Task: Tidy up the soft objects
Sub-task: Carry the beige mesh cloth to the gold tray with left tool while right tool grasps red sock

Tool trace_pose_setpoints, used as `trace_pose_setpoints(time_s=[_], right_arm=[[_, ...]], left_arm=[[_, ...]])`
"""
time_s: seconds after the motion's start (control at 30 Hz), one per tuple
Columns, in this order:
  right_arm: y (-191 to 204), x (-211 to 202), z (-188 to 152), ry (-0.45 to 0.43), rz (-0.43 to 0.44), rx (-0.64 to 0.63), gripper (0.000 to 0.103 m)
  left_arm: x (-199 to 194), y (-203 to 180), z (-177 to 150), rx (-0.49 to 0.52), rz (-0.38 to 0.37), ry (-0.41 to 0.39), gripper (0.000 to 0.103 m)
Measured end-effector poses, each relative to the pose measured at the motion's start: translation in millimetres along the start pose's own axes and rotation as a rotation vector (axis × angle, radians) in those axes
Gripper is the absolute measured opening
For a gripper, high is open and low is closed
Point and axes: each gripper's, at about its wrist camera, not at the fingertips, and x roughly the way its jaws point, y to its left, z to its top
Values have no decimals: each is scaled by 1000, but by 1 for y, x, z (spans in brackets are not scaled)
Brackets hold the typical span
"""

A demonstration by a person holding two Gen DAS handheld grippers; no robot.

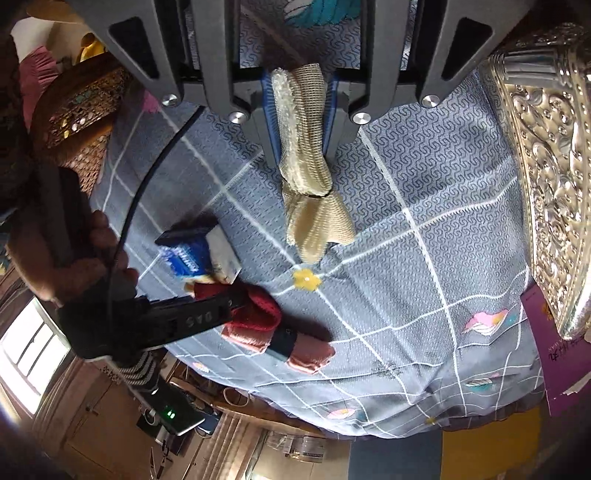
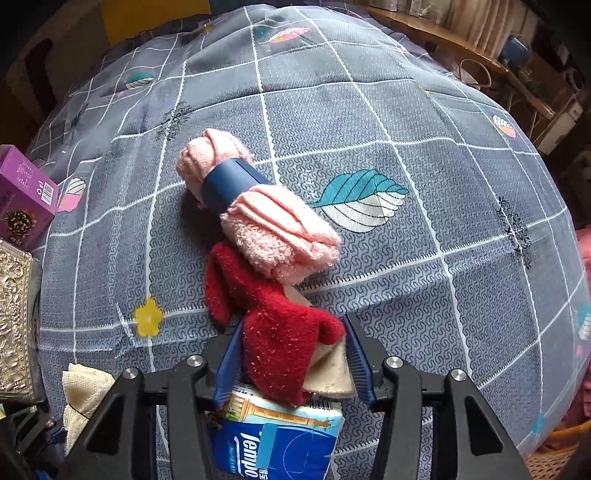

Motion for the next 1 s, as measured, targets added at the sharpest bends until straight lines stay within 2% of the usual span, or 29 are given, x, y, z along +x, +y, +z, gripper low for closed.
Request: trace_pose_setpoints(time_s=[0.17,0.27,0.33,0.43,0.63,0.8,0.9,1.0], right_arm=[[0,1,1,-1,-2,-4,49],[-1,2,1,1,-1,-2,50],[-1,2,2,3,0,2,51],[-2,2,1,3,0,2,51],[-2,2,0,5,-1,0,51],[-3,2,2,3,-3,-10,52],[-1,3,1,-3,-7,-21,51],[0,4,1,-5,-9,-26,51]], left_arm=[[-14,-13,13,57,36,-30,16],[-16,-10,24,15,-18,-26,15],[-23,-10,37,10,3,-54,15],[-41,-5,66,-8,11,-94,16],[-94,16,132,-30,117,-239,16],[-141,74,156,-127,245,-342,16],[-165,120,146,-225,330,-380,16],[-189,163,120,-327,390,-409,16]])
